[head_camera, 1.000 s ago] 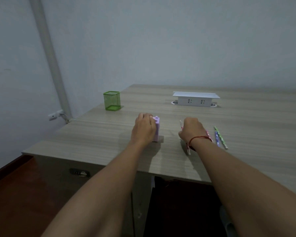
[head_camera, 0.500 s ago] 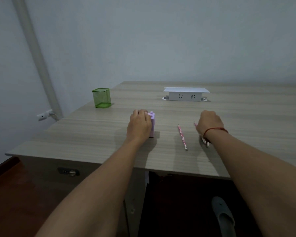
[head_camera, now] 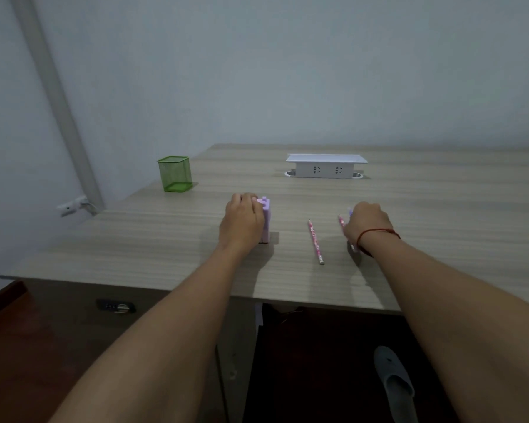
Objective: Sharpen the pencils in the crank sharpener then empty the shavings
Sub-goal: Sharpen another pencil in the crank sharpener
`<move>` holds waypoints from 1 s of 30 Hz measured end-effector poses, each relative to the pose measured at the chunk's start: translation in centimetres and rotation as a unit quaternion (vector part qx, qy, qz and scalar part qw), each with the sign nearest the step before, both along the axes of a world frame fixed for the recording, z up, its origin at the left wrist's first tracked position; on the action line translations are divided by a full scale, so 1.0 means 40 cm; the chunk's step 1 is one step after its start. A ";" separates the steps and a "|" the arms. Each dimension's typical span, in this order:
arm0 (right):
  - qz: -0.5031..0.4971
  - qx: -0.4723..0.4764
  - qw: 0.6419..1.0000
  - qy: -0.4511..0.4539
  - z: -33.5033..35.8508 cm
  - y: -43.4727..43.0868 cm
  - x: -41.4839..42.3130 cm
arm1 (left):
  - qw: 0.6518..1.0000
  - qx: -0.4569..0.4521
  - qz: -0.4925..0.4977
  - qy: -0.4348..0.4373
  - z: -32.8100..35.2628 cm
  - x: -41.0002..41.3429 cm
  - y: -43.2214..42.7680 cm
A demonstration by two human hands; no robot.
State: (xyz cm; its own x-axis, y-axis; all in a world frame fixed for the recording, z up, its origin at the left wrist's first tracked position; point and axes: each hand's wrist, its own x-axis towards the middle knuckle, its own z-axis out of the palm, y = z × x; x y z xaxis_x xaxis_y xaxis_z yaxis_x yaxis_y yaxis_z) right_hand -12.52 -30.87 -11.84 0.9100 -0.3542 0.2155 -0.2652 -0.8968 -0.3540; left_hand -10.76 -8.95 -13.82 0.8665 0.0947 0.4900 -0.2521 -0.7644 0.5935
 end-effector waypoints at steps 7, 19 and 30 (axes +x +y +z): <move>0.154 -0.062 0.986 0.019 0.053 0.079 0.003 | 0.999 0.032 -0.020 0.005 0.023 -0.030 0.011; 0.282 -0.158 0.946 -0.007 0.042 0.191 -0.018 | 0.998 0.048 -0.009 0.045 0.041 -0.068 0.106; 0.257 -0.146 0.955 -0.037 0.019 0.244 -0.032 | 0.998 0.066 0.012 0.022 0.031 -0.085 0.100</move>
State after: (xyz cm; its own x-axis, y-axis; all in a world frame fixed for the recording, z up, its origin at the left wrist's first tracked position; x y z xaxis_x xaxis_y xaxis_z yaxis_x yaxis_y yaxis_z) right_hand -13.80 -21.09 -11.07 0.9257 0.2207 0.3071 0.2534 -0.9648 -0.0703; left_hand -14.17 -4.97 -12.57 0.8855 0.0529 0.4617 -0.2089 -0.8420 0.4973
